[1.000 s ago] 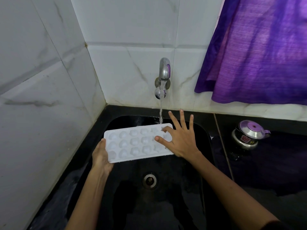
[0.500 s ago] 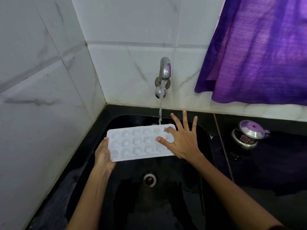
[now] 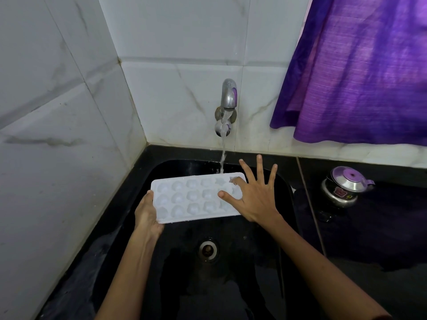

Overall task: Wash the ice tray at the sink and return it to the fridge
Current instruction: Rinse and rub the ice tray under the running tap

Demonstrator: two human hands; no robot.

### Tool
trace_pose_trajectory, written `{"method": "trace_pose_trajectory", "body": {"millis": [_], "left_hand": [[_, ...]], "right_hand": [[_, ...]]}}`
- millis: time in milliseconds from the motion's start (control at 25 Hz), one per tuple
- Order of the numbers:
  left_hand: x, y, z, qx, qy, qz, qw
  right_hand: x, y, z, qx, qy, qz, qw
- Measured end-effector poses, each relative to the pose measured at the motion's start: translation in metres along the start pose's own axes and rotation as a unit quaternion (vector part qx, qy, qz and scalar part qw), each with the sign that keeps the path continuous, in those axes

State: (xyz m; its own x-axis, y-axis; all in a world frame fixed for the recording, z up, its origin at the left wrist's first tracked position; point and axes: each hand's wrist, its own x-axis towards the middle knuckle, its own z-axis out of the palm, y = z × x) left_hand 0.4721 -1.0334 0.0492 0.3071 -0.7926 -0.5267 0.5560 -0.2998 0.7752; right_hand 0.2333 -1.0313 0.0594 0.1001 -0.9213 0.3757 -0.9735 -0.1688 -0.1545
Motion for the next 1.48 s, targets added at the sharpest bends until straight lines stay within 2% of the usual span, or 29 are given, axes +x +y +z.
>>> {"method": "trace_pose_trajectory", "body": {"millis": [280, 440, 720, 1480], "left_hand": [[-0.001, 0.003, 0.001, 0.006, 0.024, 0.016, 1.0], [0.003, 0.007, 0.0, -0.001, 0.021, 0.017, 1.0], [0.009, 0.006, -0.005, -0.037, 0.012, -0.007, 0.999], [0.019, 0.023, 0.002, -0.056, 0.007, 0.007, 0.998]], "right_hand": [[-0.006, 0.002, 0.0, 0.054, 0.047, -0.004, 0.997], [-0.013, 0.006, 0.005, 0.015, 0.037, -0.052, 0.998], [-0.006, 0.005, 0.001, -0.011, 0.061, -0.078, 0.995], [0.014, 0.001, 0.008, -0.015, 0.068, -0.06, 0.996]]}}
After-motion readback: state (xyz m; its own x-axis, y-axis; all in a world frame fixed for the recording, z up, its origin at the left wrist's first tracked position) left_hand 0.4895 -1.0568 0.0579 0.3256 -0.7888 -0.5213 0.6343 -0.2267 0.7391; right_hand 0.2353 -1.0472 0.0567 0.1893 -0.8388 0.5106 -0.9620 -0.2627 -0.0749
